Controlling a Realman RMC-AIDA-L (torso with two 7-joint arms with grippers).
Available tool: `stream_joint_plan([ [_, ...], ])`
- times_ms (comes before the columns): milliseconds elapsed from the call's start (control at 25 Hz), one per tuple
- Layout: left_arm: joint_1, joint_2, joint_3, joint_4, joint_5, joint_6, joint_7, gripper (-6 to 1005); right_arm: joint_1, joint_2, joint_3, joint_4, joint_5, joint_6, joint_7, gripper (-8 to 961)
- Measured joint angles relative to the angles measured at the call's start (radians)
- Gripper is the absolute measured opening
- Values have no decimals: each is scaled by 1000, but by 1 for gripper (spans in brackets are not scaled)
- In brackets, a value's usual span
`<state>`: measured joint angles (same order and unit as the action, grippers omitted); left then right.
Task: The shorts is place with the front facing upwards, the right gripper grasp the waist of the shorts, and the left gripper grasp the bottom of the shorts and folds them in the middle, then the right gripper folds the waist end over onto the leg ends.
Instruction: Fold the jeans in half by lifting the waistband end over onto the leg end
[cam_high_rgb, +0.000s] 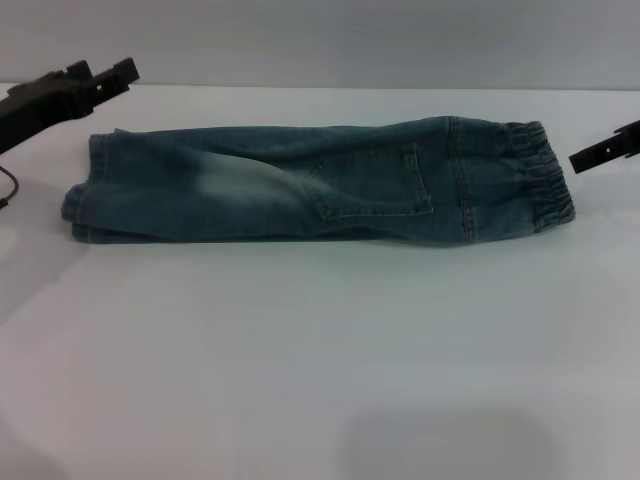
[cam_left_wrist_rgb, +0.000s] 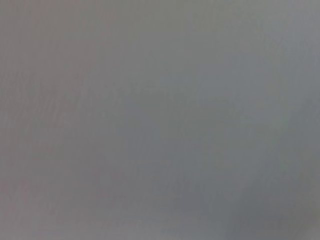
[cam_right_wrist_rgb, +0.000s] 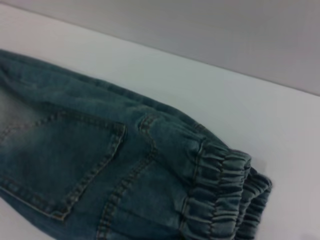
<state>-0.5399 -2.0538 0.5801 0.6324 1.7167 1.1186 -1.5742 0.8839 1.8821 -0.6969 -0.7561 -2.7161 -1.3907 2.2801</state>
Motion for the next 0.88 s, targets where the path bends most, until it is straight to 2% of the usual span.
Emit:
stream_joint_plan([
  [200, 0, 1, -1, -20, -2, -5, 25, 813, -1, 27, -39, 15, -19, 70, 13, 644],
  [520, 5, 1, 0, -21, -2, -9, 30, 813, -11, 66, -46, 38, -21, 137, 12, 644],
  [880, 17, 2, 0, -22, -2, -10, 31, 812, -28, 93, -72, 84, -22, 209, 3, 643],
])
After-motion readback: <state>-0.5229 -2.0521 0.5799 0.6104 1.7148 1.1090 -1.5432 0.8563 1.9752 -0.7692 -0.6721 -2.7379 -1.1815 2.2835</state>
